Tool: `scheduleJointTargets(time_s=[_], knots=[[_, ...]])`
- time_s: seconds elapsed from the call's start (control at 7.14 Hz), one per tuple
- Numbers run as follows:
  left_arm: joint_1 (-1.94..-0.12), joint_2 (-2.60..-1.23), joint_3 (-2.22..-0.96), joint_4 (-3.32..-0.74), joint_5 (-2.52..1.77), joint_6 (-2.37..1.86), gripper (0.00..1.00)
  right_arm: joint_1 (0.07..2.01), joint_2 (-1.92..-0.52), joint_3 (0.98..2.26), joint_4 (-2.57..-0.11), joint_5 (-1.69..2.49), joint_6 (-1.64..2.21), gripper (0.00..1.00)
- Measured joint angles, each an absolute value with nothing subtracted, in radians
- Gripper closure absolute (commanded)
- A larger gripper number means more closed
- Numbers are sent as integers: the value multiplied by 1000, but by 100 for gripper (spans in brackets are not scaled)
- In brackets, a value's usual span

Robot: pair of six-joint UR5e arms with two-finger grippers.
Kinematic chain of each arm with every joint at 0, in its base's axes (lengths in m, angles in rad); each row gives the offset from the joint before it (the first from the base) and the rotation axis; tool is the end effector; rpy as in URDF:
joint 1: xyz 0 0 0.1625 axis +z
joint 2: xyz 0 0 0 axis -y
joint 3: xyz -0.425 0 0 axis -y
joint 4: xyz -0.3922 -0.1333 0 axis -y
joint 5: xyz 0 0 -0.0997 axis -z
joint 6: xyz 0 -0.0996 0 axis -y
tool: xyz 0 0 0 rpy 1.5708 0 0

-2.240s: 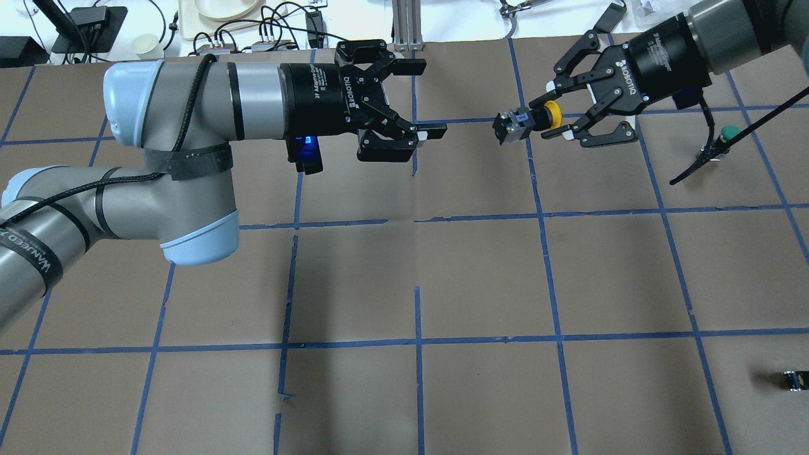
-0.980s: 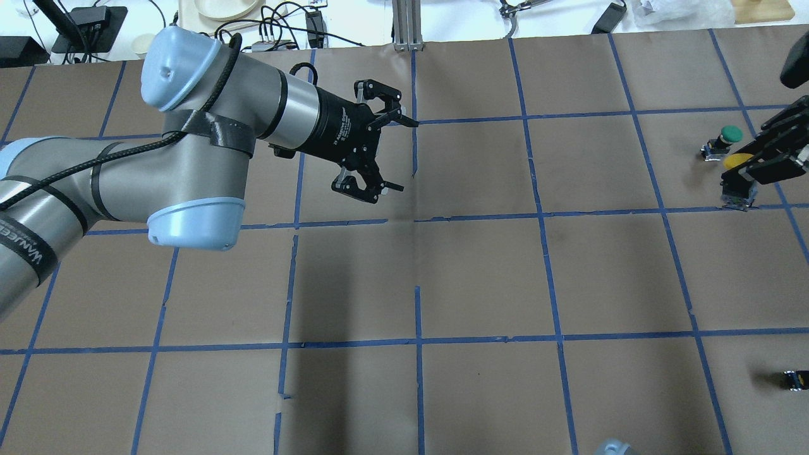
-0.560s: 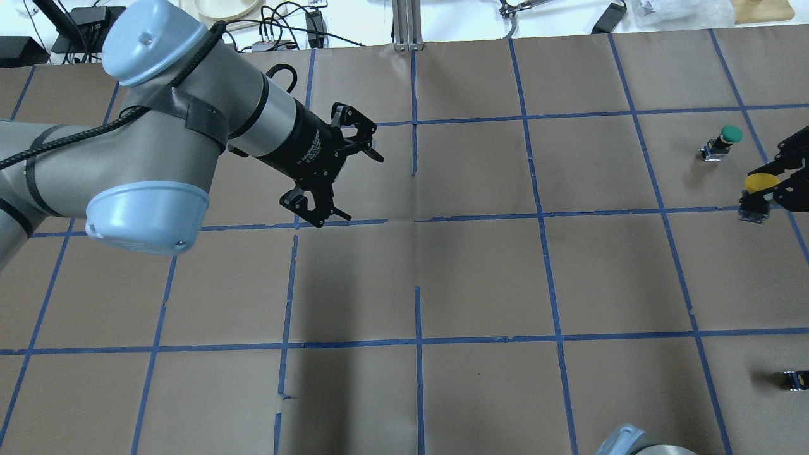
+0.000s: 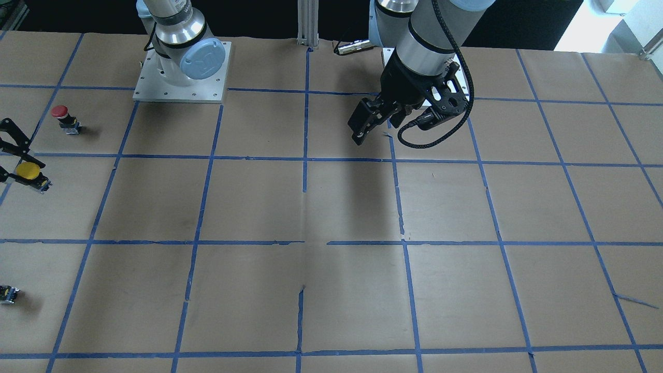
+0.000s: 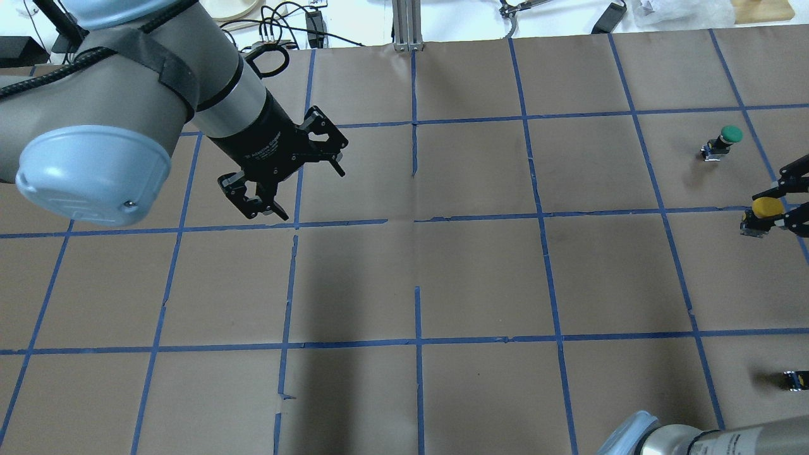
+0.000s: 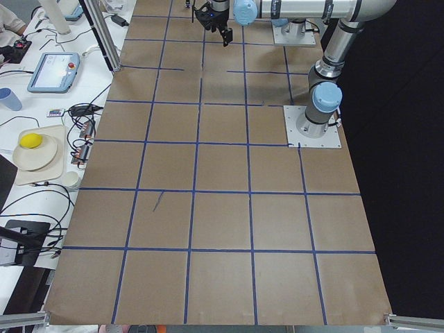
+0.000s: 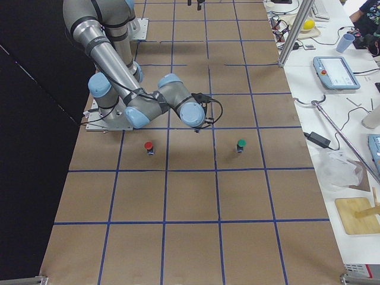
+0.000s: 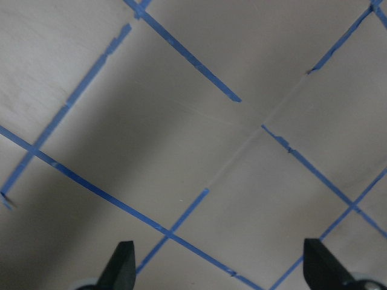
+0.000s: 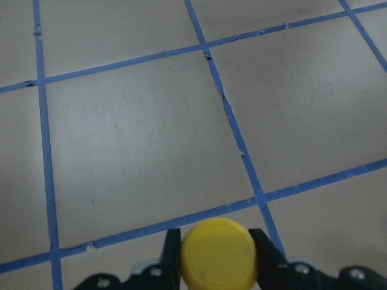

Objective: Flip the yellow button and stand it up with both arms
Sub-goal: 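Carry the button with the right gripper and lower it upright while the left arm withdraws, then set the button upright on the table and open the right gripper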

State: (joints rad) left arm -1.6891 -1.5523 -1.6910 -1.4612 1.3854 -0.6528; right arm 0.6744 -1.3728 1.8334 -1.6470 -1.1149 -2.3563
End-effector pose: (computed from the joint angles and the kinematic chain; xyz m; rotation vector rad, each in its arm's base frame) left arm -0.2076 -0.4615 0.4505 0.7821 -2.8604 -0.0928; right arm -0.2751 -0.4467 0.2846 -1.7170 2.1024 -0.6574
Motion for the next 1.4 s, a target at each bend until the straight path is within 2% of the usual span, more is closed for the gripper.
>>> scheduleJointTargets(time_s=[0.7,1.12,1.26,1.4], knots=[[-1572,-1533,-1651,-1530,1426,-145,1,613,-1271,1835,-1631,-1113,-2503,88],[-1464,-1473,-1659,-1589,1424,-3,0,610,-1211,1827,-1637,-1118,-2515,76],[-1454,-1461,-1667,-1593,1425,5,0,608,-1205,1826,-1639,-1120,-2517,65],[-1449,-1455,-1672,-1595,1425,8,0,601,-1202,1825,-1640,-1122,-2520,47]])
